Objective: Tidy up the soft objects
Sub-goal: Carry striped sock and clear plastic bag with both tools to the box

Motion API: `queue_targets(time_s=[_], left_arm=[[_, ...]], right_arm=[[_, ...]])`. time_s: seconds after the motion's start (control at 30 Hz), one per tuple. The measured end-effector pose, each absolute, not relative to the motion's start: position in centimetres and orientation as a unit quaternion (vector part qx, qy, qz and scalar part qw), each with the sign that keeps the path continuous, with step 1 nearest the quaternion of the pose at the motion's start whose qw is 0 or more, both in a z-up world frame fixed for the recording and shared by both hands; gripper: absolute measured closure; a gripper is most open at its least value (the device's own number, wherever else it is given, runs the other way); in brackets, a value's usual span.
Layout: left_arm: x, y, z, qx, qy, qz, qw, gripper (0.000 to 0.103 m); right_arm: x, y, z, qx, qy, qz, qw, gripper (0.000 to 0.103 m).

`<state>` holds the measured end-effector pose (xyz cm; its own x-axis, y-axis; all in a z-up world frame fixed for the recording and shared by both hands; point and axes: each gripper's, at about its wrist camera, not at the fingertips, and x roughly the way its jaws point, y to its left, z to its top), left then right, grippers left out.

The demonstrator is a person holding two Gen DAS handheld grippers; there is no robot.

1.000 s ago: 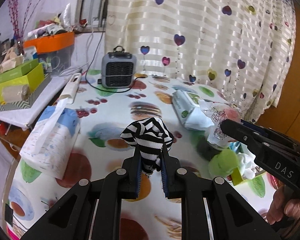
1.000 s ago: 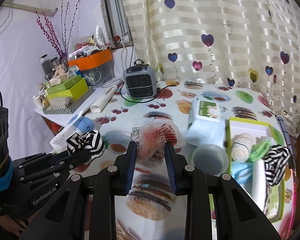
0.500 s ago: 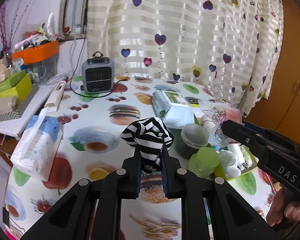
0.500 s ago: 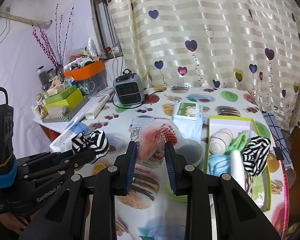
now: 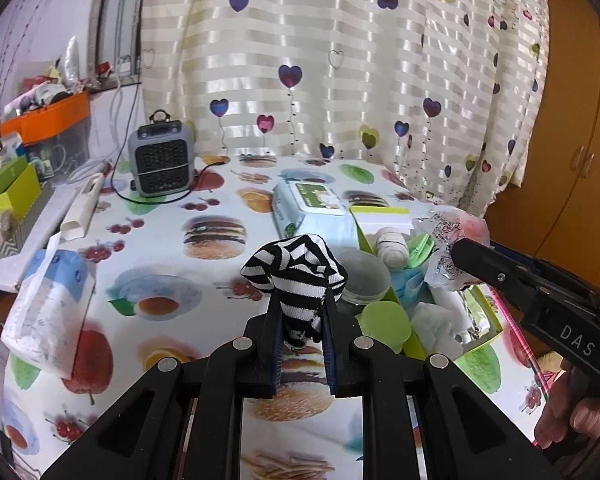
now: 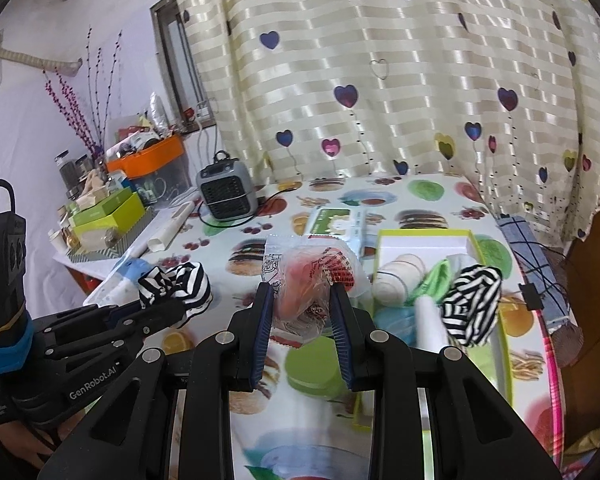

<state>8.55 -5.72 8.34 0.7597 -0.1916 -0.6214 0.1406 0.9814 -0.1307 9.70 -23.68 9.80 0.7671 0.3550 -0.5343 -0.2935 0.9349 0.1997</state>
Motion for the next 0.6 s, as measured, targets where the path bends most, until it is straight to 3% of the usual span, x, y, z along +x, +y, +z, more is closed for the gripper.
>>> queue_targets(time_s=[0.6], left_arm=[[11.8, -11.5, 8.3, -0.015, 0.336, -0.152, 0.930, 0.087]], right_arm=[[10.7, -30.7, 9.0, 0.080, 0.298, 0.101, 0.946, 0.073]])
